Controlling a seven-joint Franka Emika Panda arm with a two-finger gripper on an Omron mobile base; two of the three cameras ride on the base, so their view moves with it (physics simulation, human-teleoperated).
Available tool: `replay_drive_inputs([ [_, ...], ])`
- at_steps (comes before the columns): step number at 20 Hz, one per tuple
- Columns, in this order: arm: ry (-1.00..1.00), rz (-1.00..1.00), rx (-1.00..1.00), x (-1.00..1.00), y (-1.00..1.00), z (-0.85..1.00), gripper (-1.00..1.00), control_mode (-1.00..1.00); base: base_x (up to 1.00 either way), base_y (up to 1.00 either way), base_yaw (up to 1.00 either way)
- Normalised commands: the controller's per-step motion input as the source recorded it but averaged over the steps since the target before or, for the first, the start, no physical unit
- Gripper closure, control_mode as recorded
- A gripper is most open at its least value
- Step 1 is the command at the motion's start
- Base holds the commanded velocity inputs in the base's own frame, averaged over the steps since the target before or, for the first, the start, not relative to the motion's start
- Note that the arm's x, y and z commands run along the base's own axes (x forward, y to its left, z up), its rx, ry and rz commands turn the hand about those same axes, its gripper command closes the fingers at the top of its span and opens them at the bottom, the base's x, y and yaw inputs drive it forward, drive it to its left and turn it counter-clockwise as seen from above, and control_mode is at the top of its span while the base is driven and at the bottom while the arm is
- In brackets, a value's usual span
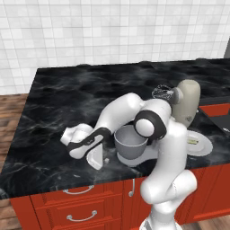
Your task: Add butter and sugar cubes to the stand mixer bowl and then turn on the stand mixer to begin making frosting.
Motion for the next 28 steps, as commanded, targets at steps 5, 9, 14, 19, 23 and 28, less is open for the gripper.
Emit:
replay_drive_inputs([
  [5,0.04,0.00,-0.06,0.04,0.00,-0.20,-1.00,-1.00,0.00,0.00,0.00],
  [9,0.01,0.01,-0.05,-0.01,0.00,-0.19,1.00,-1.00,0.00,0.00,0.00],
  [14,0.00,0.00,-0.05,-0.23,-0.21,-0.12,1.00,-1.00,0.00,0.00,0.00],
  [19,0.00,0.04,0.00,-0.62,-0.51,-0.01,1.00,-1.00,0.00,0.00,0.00],
  [23,-0.07,0.08,0.04,-0.53,-0.05,0.69,1.00,-1.00,0.00,0.00,0.00],
  [28,-0.07,0.05,0.14,-0.25,0.00,1.00,1.00,-1.00,0.00,0.00,0.00],
])
